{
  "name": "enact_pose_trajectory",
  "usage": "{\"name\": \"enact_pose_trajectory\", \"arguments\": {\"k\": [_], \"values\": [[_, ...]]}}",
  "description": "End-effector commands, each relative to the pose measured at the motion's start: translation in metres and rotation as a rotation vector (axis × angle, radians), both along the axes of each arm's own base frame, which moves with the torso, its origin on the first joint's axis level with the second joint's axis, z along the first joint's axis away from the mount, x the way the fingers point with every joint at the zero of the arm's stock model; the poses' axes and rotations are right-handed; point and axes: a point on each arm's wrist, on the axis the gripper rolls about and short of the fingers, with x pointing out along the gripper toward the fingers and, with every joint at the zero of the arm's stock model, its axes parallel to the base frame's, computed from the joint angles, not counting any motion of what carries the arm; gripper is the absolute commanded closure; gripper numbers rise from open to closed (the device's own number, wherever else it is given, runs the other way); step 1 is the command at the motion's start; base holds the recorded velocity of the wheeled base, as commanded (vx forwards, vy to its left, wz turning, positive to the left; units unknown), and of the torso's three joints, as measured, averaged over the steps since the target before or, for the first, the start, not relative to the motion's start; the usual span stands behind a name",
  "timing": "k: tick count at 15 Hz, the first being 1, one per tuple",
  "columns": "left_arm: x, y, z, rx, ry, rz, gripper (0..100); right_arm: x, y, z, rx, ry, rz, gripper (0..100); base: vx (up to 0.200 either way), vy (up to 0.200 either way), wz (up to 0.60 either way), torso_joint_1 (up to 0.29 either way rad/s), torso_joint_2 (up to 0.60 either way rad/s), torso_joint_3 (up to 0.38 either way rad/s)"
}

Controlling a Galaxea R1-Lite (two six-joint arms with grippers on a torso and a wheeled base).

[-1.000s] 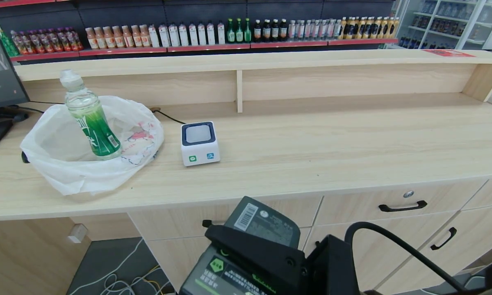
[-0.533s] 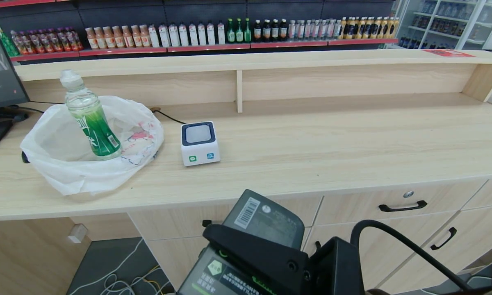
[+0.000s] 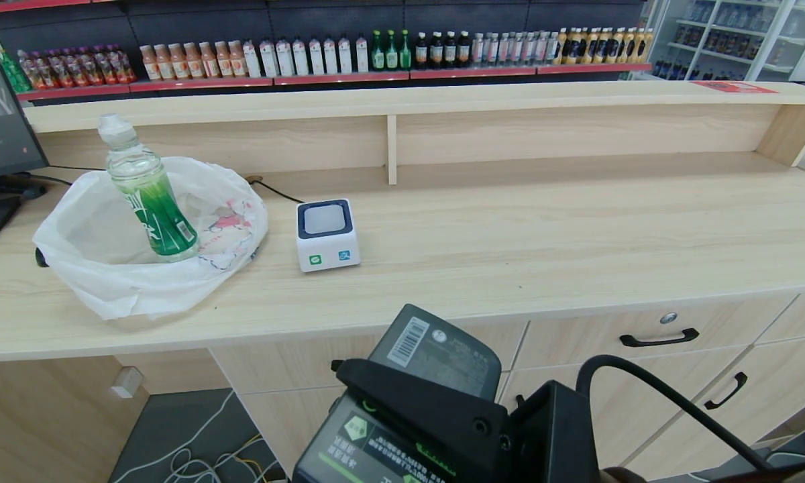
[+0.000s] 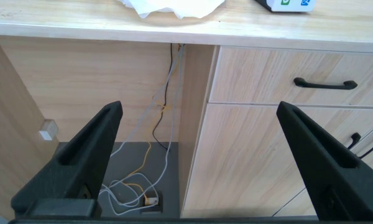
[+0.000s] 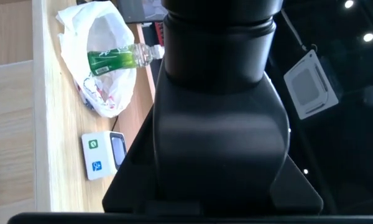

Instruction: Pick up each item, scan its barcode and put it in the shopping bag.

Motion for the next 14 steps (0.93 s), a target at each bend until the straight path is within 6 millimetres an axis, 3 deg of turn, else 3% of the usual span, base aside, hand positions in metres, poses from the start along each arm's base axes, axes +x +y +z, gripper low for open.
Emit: {"name": "enact_pose_trajectory", "arguments": {"k": [1, 6, 14], "values": [[0.000, 0.000, 0.000, 0.000, 0.000, 0.001, 0, 0.000, 0.000, -0.001, -0.001, 0.009, 0.004, 100, 0.000, 0.000, 0.00, 0.000, 0.00, 0.000], [0.000, 0.000, 0.000, 0.000, 0.000, 0.001, 0, 0.001, 0.001, -0.005, 0.015, 0.077, 0.024, 100, 0.000, 0.000, 0.00, 0.000, 0.00, 0.000], [0.000, 0.000, 0.000, 0.000, 0.000, 0.001, 0, 0.008, 0.005, -0.022, 0.126, 0.458, 0.107, 100, 0.000, 0.000, 0.00, 0.000, 0.00, 0.000]]}}
